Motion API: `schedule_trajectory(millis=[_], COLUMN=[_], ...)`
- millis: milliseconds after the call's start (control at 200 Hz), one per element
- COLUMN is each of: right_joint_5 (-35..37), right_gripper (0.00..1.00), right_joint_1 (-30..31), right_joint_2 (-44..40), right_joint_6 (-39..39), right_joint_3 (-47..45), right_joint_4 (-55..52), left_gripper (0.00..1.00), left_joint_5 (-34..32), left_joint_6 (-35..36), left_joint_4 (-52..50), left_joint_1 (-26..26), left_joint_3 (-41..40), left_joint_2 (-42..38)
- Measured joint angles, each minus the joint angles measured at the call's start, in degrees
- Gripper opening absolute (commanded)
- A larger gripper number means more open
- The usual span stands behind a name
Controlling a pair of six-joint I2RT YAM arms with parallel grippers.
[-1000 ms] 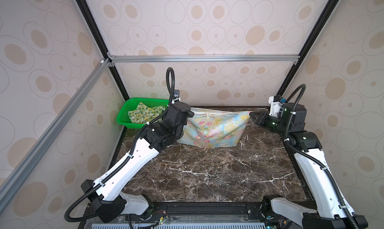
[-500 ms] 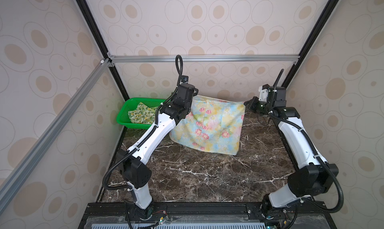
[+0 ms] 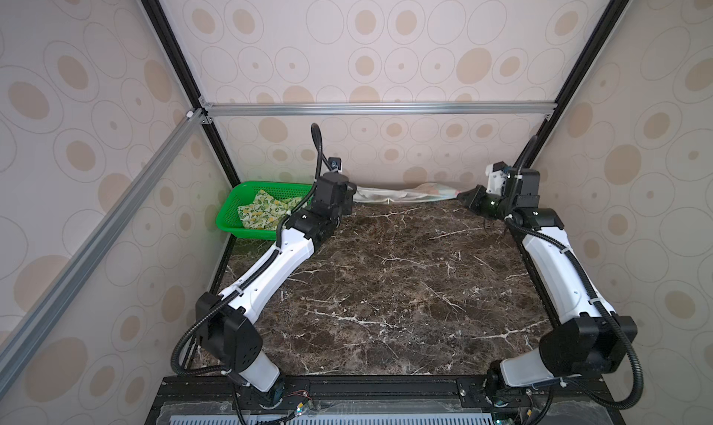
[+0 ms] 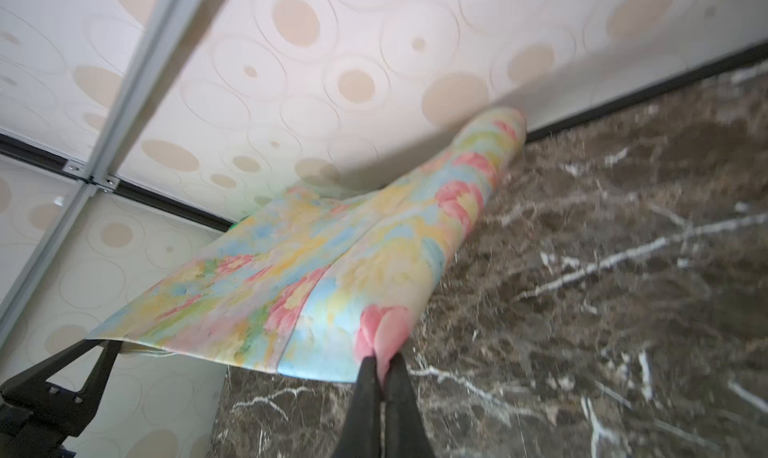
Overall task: Fold and stack skirts
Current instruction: Flatten out the skirt at the center of the table.
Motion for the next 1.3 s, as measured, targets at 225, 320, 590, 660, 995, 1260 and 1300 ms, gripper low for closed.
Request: schedule_trajectory(millis=[225, 320, 590, 660, 995, 1260, 1300], right_joint_5=[0.2, 0.7, 3.5, 4.2, 5.3, 7.3, 7.9], right_gripper=[0.00, 0.00, 0.39, 0.44, 0.32, 0.39, 0.40], right_joint_1=[0.7, 1.6, 3.5, 3.7, 4.8, 6.5, 6.5], right_joint_2=[-11.5, -16.7, -30.2, -32.5, -33.8, -23.6, -23.6], right_joint_6=[1.1, 2.8, 6.7, 7.2, 8.0, 8.1, 7.9], right_joint_3=[-28.4, -38.2, -49.3, -49.3, -47.5, -47.7, -47.8], right_joint_4=[0.9, 0.9, -1.7, -2.8, -4.9, -1.6, -1.6], left_gripper=[0.00, 0.00, 0.40, 0.51, 0.55, 0.60, 0.61], left_joint_5=[6.5, 7.1, 5.6, 5.0, 3.2, 5.0, 5.3], left_joint_6=[-12.0, -16.9, -28.0, -30.4, -32.8, -29.9, -29.5], left_joint_4=[5.7, 6.0, 4.2, 2.3, -4.9, -1.7, -1.9], left_joint_1=[-4.1, -7.9, -17.0, -18.4, -19.9, -19.9, -19.9], left_joint_3=[-31.3, -39.5, -47.7, -48.6, -48.0, -45.2, -45.2], left_joint_2=[-7.5, -8.1, -14.2, -16.6, -24.7, -13.3, -12.8])
